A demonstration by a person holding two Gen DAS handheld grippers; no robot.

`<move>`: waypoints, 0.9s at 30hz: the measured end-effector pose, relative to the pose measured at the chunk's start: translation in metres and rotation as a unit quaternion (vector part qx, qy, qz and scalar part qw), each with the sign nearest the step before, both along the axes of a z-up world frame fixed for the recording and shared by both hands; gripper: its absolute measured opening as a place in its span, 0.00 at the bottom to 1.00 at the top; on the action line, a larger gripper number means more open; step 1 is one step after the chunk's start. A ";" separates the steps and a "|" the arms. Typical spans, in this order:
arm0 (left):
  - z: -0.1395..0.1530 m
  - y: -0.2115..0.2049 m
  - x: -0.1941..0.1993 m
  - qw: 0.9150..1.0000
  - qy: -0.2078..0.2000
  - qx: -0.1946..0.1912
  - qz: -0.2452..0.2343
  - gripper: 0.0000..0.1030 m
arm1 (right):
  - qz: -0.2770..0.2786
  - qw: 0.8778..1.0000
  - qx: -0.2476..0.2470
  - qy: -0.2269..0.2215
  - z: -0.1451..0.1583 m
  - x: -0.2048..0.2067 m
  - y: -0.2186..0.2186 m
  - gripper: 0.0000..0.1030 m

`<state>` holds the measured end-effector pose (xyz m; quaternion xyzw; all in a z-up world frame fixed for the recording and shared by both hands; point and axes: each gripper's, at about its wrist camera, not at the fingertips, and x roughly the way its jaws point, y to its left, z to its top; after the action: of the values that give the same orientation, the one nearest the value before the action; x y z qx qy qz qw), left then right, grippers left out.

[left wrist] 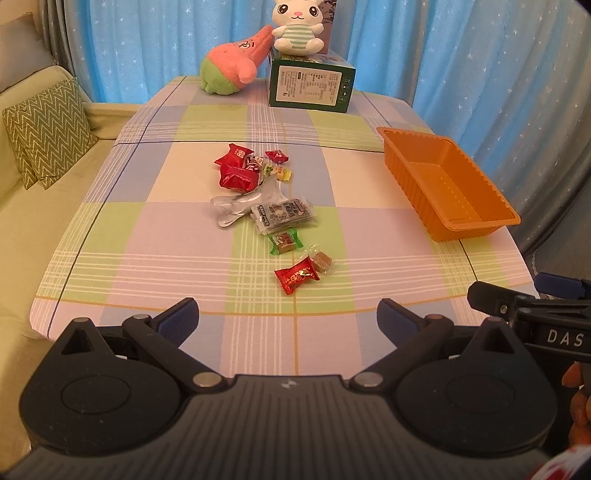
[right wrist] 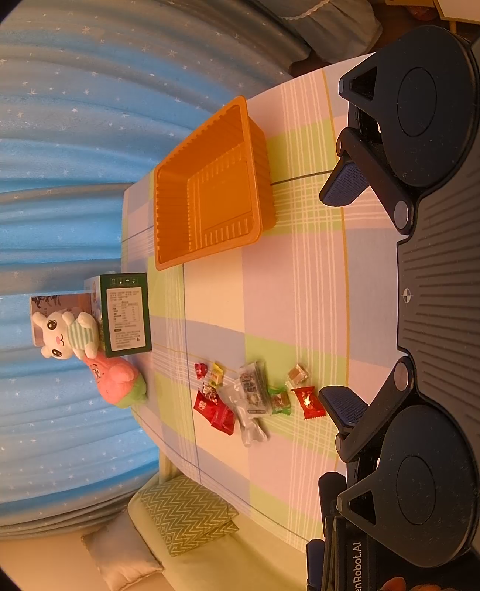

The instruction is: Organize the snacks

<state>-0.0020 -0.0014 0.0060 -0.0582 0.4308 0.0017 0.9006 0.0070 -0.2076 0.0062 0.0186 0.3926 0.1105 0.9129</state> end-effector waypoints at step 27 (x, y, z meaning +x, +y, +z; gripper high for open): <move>0.002 -0.002 0.002 1.000 -0.001 0.002 -0.004 0.99 | -0.003 1.000 0.000 -0.002 0.003 0.002 -0.003 1.00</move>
<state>-0.0003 -0.0030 0.0080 -0.0544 0.4298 -0.0014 0.9013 0.0090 -0.2102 0.0093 0.0200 0.3905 0.1077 0.9141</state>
